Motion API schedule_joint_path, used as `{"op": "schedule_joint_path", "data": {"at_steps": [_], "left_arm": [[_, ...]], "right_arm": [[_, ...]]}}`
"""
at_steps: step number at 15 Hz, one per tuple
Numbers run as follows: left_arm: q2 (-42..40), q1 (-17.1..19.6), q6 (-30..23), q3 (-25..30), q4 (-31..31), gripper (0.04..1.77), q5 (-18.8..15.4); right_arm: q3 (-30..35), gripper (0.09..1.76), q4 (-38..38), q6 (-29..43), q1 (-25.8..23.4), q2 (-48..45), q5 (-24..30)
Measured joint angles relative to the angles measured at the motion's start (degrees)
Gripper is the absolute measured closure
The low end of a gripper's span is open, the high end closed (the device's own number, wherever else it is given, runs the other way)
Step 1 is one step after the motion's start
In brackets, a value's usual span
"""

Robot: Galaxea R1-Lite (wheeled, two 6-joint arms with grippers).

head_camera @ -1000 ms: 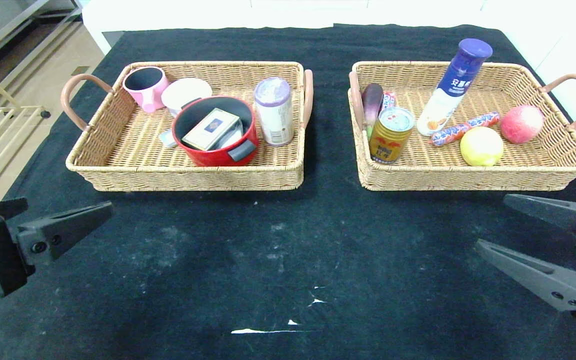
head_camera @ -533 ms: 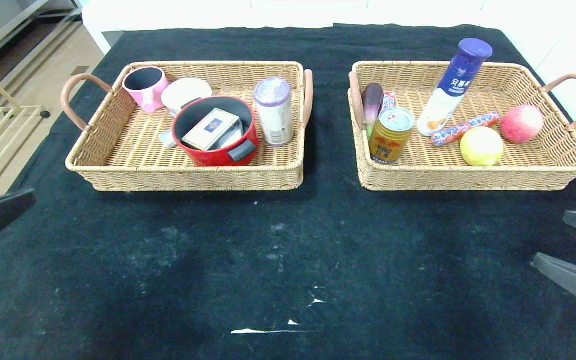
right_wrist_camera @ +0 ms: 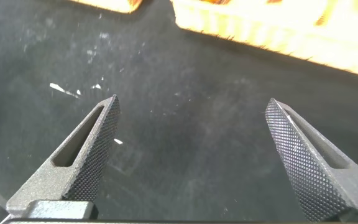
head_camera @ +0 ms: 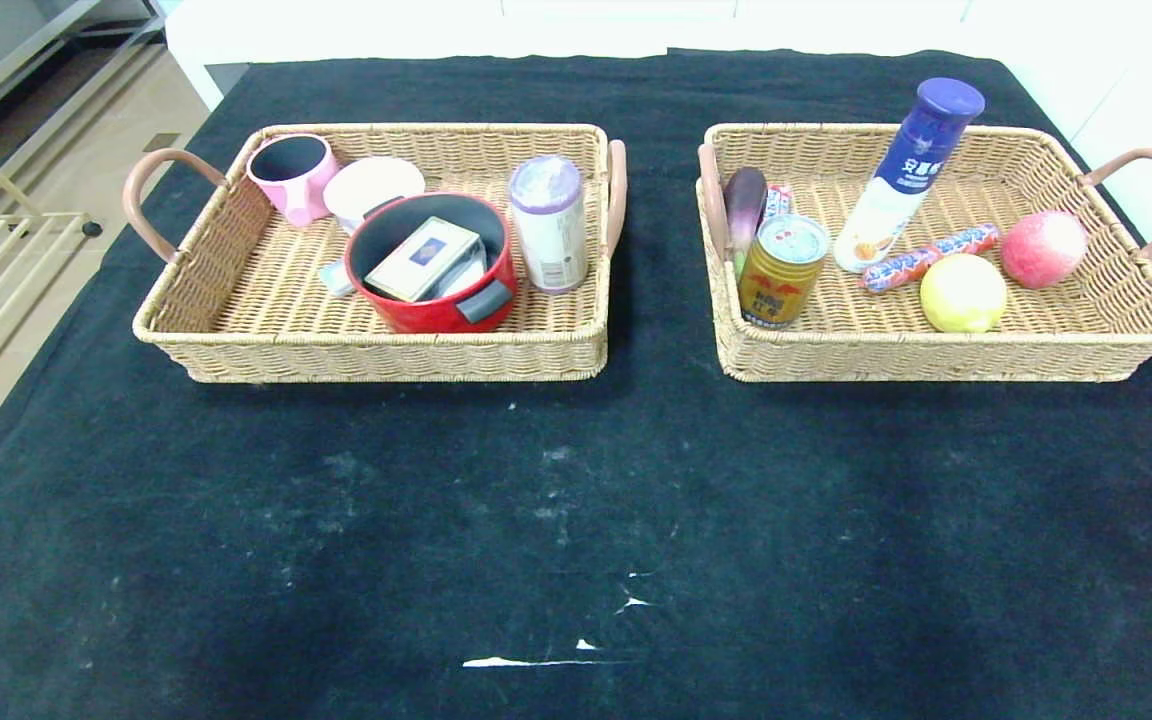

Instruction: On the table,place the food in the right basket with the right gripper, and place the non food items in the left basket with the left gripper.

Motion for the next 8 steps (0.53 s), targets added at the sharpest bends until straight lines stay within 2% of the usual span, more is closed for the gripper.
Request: {"op": "schedule_joint_path", "data": {"at_steps": [3,8], "left_arm": [[-3.9,3.4,-0.1,-2.0,6.6,0.1,-6.0],[-10.7,7.8,-1.4,-3.1,14.0,0.09,-14.8]], "right_arm": [[0.2,0.14,3.5,0.0,-1.9,-5.0,0.0],[6.9,0.14,4.9,0.4,-2.5,-13.1,0.0]]}}
